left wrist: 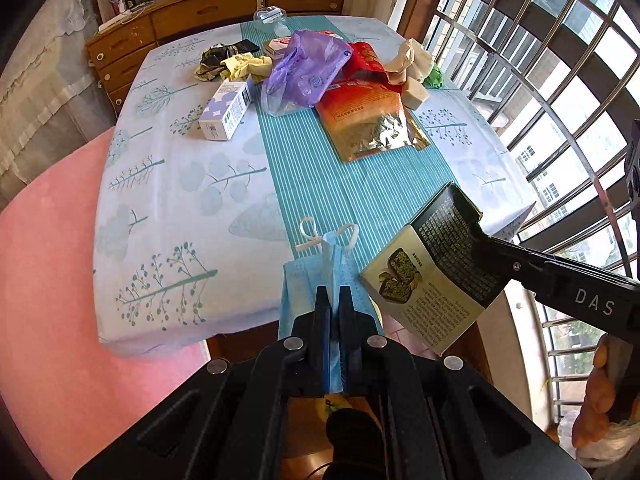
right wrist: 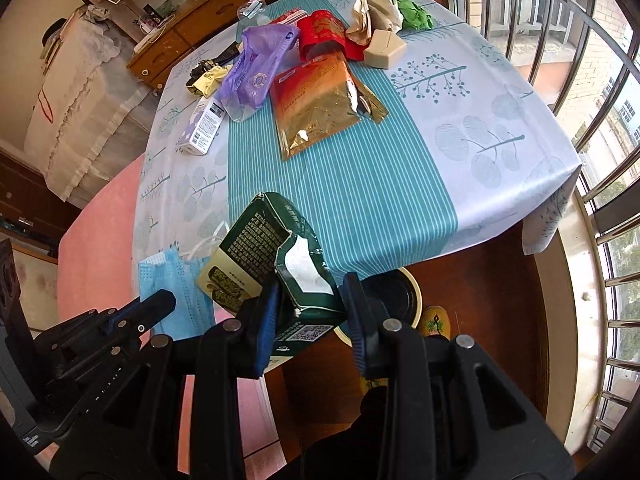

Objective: Collect trash
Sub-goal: 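Carry the mask and green box down over the trash bin with both tools, then open both tools to drop the mask and green box into the bin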

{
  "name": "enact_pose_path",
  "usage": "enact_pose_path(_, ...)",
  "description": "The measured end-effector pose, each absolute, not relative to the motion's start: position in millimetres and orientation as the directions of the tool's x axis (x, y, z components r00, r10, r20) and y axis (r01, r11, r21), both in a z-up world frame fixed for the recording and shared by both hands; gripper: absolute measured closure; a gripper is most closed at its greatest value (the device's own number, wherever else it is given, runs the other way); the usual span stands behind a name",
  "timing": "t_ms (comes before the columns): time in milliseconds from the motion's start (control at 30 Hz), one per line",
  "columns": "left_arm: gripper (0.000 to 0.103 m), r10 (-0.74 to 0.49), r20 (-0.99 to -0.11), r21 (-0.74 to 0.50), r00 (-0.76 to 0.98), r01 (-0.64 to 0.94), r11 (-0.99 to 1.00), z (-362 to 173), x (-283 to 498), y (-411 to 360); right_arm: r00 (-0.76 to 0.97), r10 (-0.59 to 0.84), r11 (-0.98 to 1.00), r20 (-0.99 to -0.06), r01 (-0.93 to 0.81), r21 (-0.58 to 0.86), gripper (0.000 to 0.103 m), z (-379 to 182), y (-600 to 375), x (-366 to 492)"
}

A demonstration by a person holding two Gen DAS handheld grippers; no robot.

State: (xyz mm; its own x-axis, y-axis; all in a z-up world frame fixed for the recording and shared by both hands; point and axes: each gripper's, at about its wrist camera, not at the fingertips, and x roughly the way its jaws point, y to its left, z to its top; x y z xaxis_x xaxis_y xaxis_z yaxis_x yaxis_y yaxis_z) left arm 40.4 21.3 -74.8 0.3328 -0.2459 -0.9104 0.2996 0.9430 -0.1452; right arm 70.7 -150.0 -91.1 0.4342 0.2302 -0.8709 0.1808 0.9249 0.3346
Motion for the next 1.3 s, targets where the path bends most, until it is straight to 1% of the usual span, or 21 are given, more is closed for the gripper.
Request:
enact_pose_path(200, 0.099, -0.285, -0.915, -0.218, 0.286, 0.244, 0.945, -100, 15, 14, 0.4, 0.197, 0.942, -0.895, 0.176, 0.286, 0.075, -108, -160, 43)
enact_pose_path(367, 0.099, -0.288, -0.928, -0.248, 0.235, 0.186, 0.951, -136, -6, 5, 0.33, 0.193, 0.952, -0.924, 0.165, 0.257, 0.075, -144, -167, 26)
enact_pose_path(667, 0.099, -0.223, -0.959, -0.215, 0.172, 0.063, 0.975, -231, -28, -12, 0.214, 0.202, 0.959, -0.956, 0.157, 0.238, 0.075, -242, -184, 18)
enact_pose_path(1067, 0.099, -0.181, -0.971, -0.189, 0.156, -0.04, 0.981, -377, -12, -25, 0.165, 0.131, 0.978, -0.978, 0.139, 0.154, 0.075, -395, -184, 50)
enact_pose_path(1300, 0.099, -0.135, -0.978, -0.148, 0.16, -0.074, 0.986, -448, 1, -29, 0.16, 0.098, 0.983, -0.982, 0.136, 0.12, 0.075, -463, -185, 64)
